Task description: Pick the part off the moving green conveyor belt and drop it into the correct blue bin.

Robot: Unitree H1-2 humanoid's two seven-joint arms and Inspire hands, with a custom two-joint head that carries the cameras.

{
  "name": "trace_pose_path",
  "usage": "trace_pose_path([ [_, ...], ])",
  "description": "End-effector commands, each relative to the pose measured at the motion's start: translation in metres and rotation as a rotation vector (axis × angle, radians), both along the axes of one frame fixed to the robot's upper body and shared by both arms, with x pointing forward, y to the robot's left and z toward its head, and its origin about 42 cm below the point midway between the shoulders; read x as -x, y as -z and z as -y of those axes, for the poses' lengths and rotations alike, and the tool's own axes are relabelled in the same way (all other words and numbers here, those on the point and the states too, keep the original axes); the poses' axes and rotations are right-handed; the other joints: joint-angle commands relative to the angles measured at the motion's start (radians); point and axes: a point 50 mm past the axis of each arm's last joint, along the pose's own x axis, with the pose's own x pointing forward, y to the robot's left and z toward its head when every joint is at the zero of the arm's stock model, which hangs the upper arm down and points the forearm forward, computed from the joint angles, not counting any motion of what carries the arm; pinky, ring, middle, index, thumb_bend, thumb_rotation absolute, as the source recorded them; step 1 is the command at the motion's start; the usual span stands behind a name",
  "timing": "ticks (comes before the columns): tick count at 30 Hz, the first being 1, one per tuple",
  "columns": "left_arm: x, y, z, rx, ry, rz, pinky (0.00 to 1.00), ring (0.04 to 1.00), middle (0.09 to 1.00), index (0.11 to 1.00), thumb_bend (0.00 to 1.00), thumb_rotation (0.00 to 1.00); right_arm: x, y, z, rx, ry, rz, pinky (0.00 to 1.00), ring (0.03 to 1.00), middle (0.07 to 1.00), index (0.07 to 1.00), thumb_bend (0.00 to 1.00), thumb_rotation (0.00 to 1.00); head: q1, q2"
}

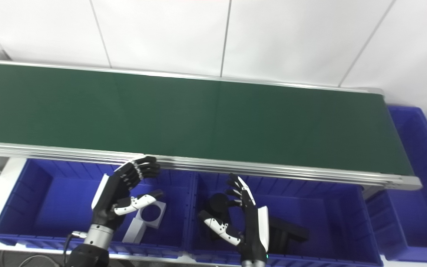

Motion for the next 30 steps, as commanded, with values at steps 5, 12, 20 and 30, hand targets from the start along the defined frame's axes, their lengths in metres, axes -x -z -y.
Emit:
trace_pose_path([
  [5,-0.007,-0.012,-0.007,0.009,0.007,0.044,0.69,0.658,0.665,0.69,0.63,0.0,-0.007,-0.01,-0.009,0.005,0.033,0.027,0.56,0.704,0.787,0.821,0.61,0.01,-0.027,0.007],
  [12,-0.007,-0.013,-0.007,0.012,0.003,0.032,0.69,0.653,0.637,0.691,0.64,0.0,-0.007,-0.011,-0.007,0.004,0.037,0.031,0.55,0.694,0.777,0.81,0.61,0.0,0.013,0.006],
  [20,-0.003,-0.009,0.0,-0.02,0.0,0.023,0.67,0.653,0.661,0.691,0.63,0.0,-0.004,-0.01,0.003,-0.012,-0.022,0.042,0.56,0.696,0.77,0.804,0.62,0.03,0.071,-0.012],
  [30,0.007,0.002,0.004,0.002,-0.024,-0.025,0.67,0.655,0.666,0.694,0.61,0.0,0.001,-0.011,0.012,0.002,-0.029,0.029,0.58,0.714,0.778,0.8,0.64,0.03,0.123,-0.022],
])
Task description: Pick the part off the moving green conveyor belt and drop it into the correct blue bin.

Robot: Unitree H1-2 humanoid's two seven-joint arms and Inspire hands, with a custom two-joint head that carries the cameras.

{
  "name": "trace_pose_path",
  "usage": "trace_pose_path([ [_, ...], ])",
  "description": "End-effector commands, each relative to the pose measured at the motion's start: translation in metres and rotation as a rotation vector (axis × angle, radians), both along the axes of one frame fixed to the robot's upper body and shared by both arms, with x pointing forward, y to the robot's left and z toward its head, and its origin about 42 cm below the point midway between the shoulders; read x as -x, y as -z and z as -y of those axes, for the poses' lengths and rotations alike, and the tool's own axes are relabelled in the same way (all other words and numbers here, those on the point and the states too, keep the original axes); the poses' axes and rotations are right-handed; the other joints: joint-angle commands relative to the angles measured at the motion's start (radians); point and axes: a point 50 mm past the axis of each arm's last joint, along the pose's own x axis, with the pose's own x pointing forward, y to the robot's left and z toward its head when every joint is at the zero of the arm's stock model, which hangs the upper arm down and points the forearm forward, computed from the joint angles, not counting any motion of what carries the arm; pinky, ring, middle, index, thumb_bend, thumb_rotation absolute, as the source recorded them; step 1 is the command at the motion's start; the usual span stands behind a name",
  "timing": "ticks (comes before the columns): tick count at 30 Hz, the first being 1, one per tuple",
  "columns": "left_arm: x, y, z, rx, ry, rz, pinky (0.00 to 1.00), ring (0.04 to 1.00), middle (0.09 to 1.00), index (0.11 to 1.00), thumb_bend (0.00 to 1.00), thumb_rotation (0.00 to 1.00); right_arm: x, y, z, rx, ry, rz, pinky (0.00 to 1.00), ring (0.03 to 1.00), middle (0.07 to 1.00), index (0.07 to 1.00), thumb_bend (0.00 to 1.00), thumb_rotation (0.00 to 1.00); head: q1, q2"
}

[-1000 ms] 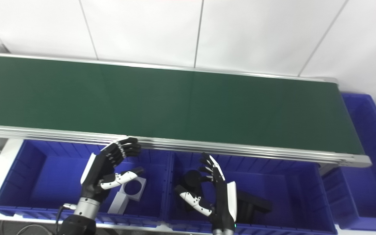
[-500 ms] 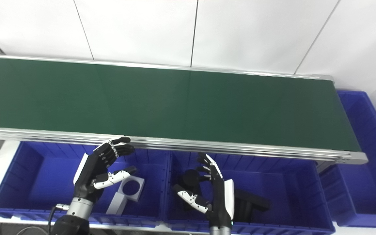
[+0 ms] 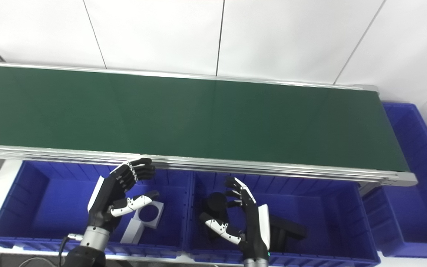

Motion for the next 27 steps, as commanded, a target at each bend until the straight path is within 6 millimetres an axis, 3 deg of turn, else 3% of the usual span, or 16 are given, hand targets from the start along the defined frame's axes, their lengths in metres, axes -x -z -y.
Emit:
trace_pose_path([
  [1,-0.0014,-0.0046,0.0035,0.005,-0.011,0.029,0.68,0.659,0.668,0.697,0.62,0.0,-0.0018,-0.011,0.0005,-0.016,-0.005,0.06,0.58,0.713,0.778,0.798,0.64,0.03,0.0,0.001],
  [27,0.0026,-0.0011,0.0109,0.019,-0.017,0.018,0.69,0.67,0.686,0.695,0.6,0.0,0.0011,-0.0043,0.0016,-0.005,0.039,0.08,0.61,0.745,0.81,0.825,0.62,0.05,0.025,-0.017],
])
